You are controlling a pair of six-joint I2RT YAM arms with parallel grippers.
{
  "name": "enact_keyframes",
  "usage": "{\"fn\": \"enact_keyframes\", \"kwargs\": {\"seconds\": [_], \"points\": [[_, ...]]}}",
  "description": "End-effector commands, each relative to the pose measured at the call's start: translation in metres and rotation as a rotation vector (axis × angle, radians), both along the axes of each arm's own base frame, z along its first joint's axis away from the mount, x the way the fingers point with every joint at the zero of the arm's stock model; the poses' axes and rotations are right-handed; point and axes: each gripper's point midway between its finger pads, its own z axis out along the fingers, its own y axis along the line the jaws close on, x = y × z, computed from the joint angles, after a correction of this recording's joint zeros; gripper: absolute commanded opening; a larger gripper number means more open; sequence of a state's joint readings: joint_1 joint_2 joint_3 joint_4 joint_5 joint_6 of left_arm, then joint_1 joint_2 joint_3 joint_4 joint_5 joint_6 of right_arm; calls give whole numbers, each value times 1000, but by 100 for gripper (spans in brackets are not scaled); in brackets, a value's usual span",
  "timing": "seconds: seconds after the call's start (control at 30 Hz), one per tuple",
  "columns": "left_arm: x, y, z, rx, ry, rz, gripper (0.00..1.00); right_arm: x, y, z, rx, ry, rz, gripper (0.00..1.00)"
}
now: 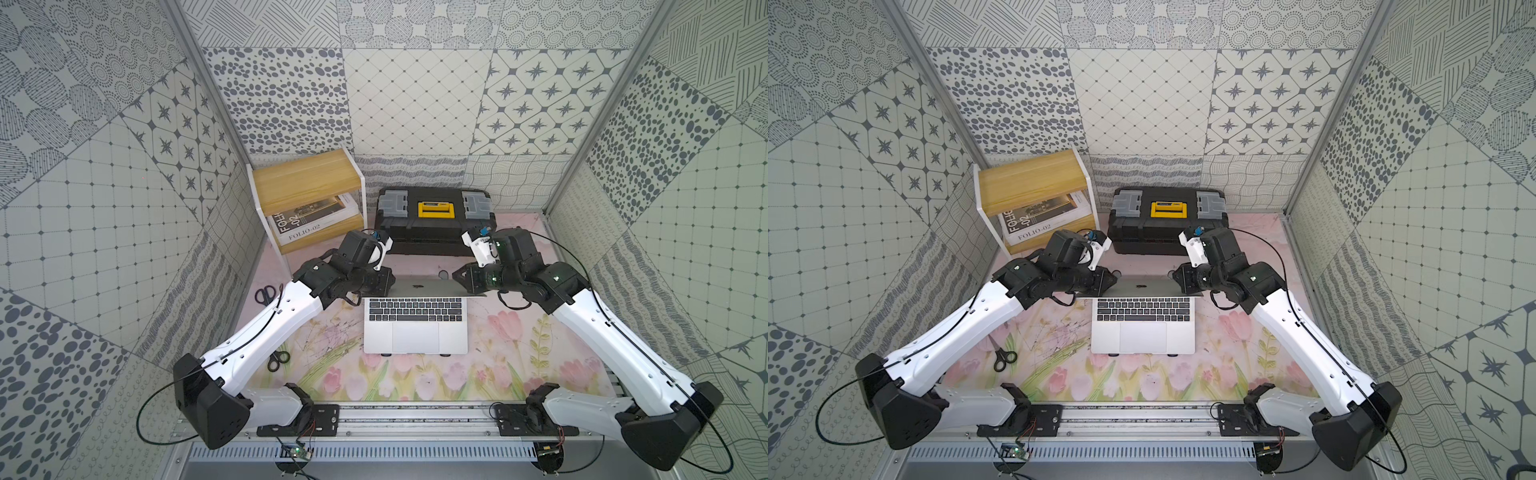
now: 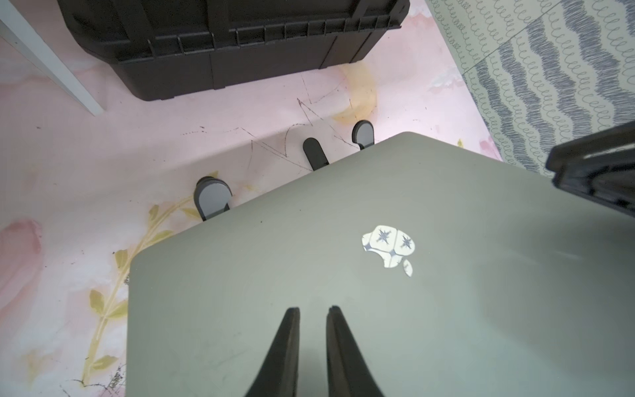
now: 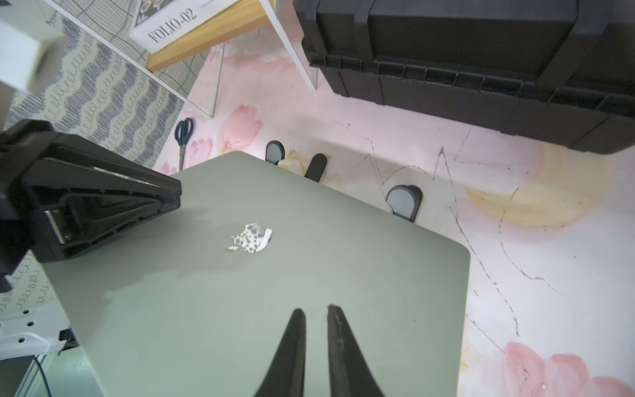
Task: Close the laptop lid and set it aside
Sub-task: Close the lid of the laptop.
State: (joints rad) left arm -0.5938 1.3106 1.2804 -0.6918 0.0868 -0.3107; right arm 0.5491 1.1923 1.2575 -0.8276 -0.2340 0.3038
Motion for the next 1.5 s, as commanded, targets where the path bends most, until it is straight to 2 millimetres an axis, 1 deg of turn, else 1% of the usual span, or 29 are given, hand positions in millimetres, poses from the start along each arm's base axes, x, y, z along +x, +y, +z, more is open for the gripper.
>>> {"fn": "enact_keyframes", "kwargs": {"seconds": [0.0, 0.13, 0.33, 0.43, 0.8, 1.0, 1.17, 1.23, 1.3, 1.4, 1.47], "points": [[-14, -4, -14, -54, 60, -23, 18, 0, 0, -1, 12, -24, 7, 17], [-19, 1, -28, -40, 76, -11, 18, -3, -2, -11, 3, -8, 6, 17], [-24, 5, -40, -44, 94, 10, 19, -5, -2, -33, -14, 35, 5, 18], [-25, 7, -44, -42, 92, 19, 19, -7, -3, -43, -21, 55, 2, 18], [-22, 11, -56, -37, 90, 49, 24, -13, -4, -67, -19, 103, 1, 18], [-23, 14, -63, -30, 97, 69, 24, -15, -7, -85, -23, 146, -9, 19], [-25, 21, -69, -20, 95, 95, 26, -15, -10, -93, -22, 171, -16, 20], [-27, 23, -72, -20, 95, 103, 28, -15, -10, -95, -22, 176, -19, 22], [-28, 25, -72, -19, 95, 111, 32, -16, -10, -92, -15, 173, -19, 26], [-28, 26, -67, -30, 79, 119, 37, -14, -10, -86, -8, 155, -19, 30], [-26, 25, -63, -40, 68, 118, 42, -12, -9, -85, -10, 150, -16, 36]]}}
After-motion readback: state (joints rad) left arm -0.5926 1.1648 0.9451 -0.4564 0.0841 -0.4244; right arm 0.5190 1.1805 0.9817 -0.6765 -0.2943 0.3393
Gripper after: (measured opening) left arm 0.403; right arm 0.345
